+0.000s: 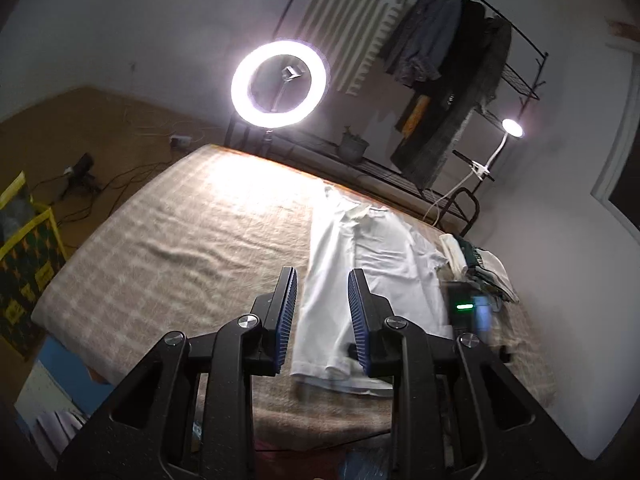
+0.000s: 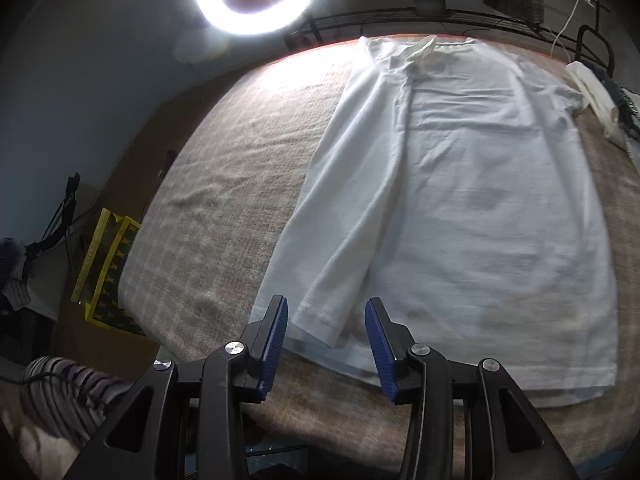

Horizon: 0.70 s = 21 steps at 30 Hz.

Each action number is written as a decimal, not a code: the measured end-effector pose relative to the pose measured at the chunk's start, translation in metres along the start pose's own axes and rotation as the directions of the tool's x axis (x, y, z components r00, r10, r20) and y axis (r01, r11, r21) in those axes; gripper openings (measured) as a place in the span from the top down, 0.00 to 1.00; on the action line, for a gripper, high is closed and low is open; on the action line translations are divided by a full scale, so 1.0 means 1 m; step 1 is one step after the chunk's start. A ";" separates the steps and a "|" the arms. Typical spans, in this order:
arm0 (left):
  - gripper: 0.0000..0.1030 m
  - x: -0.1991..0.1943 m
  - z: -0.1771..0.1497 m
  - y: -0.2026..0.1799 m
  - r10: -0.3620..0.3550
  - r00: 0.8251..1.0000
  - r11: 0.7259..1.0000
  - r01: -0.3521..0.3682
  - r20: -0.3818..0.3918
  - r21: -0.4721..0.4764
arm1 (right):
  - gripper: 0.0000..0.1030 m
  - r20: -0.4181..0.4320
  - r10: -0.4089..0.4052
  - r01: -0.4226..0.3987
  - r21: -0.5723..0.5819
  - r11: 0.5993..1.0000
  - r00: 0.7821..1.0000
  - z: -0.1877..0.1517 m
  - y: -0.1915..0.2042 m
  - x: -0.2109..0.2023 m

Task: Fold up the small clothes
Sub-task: 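Move both open tools across to the other side of the shirt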

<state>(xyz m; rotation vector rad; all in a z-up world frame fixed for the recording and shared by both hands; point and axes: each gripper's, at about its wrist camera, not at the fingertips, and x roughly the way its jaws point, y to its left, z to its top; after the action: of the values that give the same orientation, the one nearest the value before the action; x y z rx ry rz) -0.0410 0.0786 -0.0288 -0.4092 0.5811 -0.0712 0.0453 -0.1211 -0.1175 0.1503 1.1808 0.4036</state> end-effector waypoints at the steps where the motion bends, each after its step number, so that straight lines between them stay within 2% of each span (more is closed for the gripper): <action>1: 0.75 0.003 0.001 -0.003 0.002 1.000 1.000 -0.002 0.000 0.006 | 0.58 0.005 -0.013 0.013 -0.016 1.000 1.000 0.001 0.003 0.008; 3: 0.75 0.010 0.003 -0.005 0.016 1.000 1.000 -0.016 -0.011 0.012 | 0.53 0.005 -0.038 0.038 -0.027 0.999 0.999 0.005 0.005 0.024; 6: 0.75 0.021 0.004 0.001 0.005 0.999 1.000 -0.006 -0.045 -0.016 | 0.53 -0.014 -0.139 0.138 -0.048 0.989 0.990 0.008 0.002 0.045; 9: 0.75 0.047 0.001 0.004 0.022 0.994 1.000 -0.022 -0.103 0.004 | 0.76 -0.067 -0.169 0.165 -0.057 0.985 0.983 0.006 -0.016 0.048; 12: 0.75 0.073 -0.006 0.006 0.037 0.988 0.999 -0.032 -0.152 0.030 | 0.74 -0.084 -0.103 0.106 0.029 0.994 0.991 0.008 -0.047 0.034; 16: 0.75 0.102 -0.019 0.010 0.036 0.975 0.999 -0.034 -0.220 0.014 | 0.74 -0.066 0.064 -0.056 0.121 0.991 0.996 0.010 -0.073 0.019; 17: 0.75 0.107 -0.021 0.010 0.040 0.973 0.999 -0.037 -0.229 0.020 | 0.74 -0.069 0.079 -0.070 0.123 0.990 0.994 0.009 -0.074 0.019; 20: 0.75 0.118 -0.027 0.001 0.076 0.973 0.994 -0.055 -0.218 0.099 | 0.73 -0.079 0.049 -0.043 0.069 0.997 0.996 0.010 -0.070 0.018; 21: 0.75 0.121 -0.029 -0.002 0.090 0.973 0.990 -0.064 -0.213 0.125 | 0.68 -0.065 0.044 -0.041 0.041 0.998 0.997 0.010 -0.069 0.016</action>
<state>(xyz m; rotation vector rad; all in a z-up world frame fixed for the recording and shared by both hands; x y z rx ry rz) 0.0446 0.0442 -0.1130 -0.2656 0.8055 -0.0761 0.0753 -0.1771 -0.1496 0.1981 1.2531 0.4251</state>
